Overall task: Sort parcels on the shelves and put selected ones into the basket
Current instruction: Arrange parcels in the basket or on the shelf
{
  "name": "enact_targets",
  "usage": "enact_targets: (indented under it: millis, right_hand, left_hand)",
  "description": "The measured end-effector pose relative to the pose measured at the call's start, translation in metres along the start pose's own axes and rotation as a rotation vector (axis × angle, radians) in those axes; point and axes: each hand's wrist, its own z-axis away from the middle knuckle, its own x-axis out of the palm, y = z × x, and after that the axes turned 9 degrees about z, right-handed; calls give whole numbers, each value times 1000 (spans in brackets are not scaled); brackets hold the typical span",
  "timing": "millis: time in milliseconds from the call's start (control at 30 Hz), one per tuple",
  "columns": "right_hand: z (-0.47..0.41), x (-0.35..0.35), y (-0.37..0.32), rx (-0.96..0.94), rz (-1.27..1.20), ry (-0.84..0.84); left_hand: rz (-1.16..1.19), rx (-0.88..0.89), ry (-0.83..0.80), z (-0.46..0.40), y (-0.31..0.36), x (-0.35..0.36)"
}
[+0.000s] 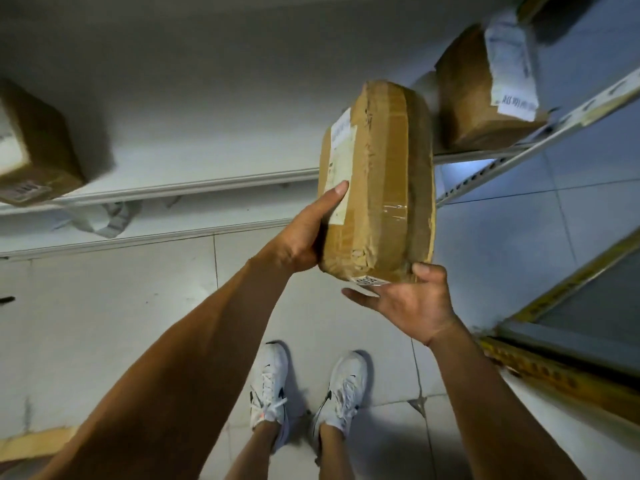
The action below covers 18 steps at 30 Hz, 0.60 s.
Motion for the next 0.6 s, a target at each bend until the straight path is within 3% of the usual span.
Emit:
enact_targets:
  millis: [100,200,333,433,500,600]
  right_hand:
    - [8,-22,-11,-85,65,11]
    - [6,-14,-26,-224,331,277]
    - [6,-10,-8,-77,240,430]
    - [23,-18,-9,-52,274,366]
    - [34,-18,-29,-73,410,209]
    - [33,-11,-82,-56,755,-23]
  left_hand:
    - [-64,131,59,10,2,-14]
    - [-293,339,160,38,3,-1]
    - [-508,453,84,70,-12,16]
    - [-582,394,56,72,6,7]
    - [-508,275,30,66,27,1]
    - [-413,191,-215,64,55,-11]
